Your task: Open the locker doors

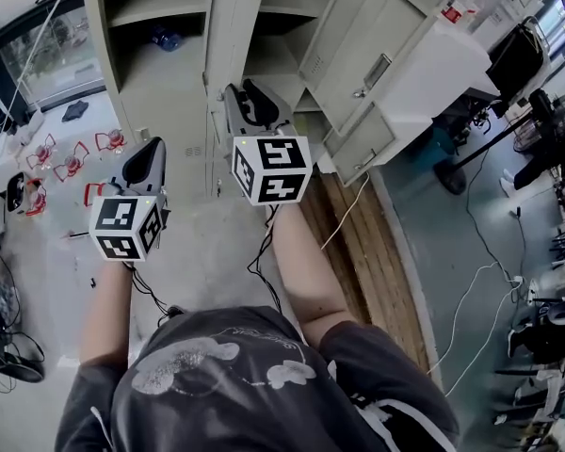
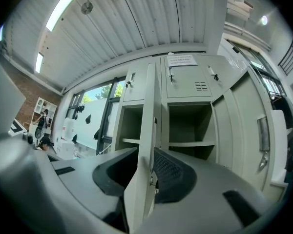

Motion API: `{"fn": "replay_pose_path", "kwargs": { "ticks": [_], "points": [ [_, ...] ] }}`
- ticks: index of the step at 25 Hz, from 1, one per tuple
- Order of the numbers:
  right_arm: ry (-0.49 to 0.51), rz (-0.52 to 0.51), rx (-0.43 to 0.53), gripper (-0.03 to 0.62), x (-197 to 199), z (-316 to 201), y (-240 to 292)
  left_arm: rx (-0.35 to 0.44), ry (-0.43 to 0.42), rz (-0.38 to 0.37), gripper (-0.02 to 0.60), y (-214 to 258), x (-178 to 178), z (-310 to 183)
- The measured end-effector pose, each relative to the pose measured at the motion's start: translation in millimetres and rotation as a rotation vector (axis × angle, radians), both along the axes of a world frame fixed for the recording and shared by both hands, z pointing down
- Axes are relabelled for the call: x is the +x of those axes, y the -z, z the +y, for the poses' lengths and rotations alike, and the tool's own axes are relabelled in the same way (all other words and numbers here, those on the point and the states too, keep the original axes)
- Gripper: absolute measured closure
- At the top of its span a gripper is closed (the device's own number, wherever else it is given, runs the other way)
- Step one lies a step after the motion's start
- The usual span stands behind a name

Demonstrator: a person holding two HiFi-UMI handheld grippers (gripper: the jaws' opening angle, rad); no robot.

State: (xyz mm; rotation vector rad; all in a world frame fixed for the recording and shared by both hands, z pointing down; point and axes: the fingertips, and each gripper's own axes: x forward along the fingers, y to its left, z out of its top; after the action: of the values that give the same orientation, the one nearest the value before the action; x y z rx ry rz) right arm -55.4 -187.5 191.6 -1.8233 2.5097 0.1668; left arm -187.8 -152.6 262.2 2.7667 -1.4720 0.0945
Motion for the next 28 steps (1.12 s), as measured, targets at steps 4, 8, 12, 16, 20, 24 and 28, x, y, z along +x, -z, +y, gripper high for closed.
{"fn": "replay_pose_path", "kwargs": {
  "ticks": [4, 8, 12, 16, 20, 24, 28],
  "points": [
    [0.014, 0.003, -0.002, 0.461, 14.5, 15.1, -5.4, 0.002, 0.024, -0.003, 0.572, 0.5, 5.9, 11.1],
    [0.04, 0.015, 0.002, 0.466, 33.5, 34.8, -8.8, 0.005, 0.056, -0.012, 0.572, -0.6, 13.4, 26.0],
    [0.095, 0.046, -0.013, 0.492, 48.9, 50.7, -19.1, -0.005, 0.1, -0.011, 0.572, -6.4, 21.7, 40.7],
    [0.139, 0.051, -0.032, 0.537, 60.8, 65.1, -34.2, -0.033, 0.145, -0.022, 0.572, -20.9, 27.2, 59.8],
    [0.173, 0.033, -0.08, 0.557, 69.0, 74.5, -54.4, -0.067, 0.172, -0.035, 0.572, -35.4, 32.5, 76.3],
    [0.181, 0.034, -0.117, 0.563, 78.2, 84.2, -72.9, -0.087, 0.174, -0.039, 0.572, -46.2, 38.8, 88.9],
    [0.174, 0.032, -0.156, 0.565, 91.5, 93.6, -88.0, -0.115, 0.16, -0.038, 0.572, -58.0, 42.8, 96.8]
  ]
}}
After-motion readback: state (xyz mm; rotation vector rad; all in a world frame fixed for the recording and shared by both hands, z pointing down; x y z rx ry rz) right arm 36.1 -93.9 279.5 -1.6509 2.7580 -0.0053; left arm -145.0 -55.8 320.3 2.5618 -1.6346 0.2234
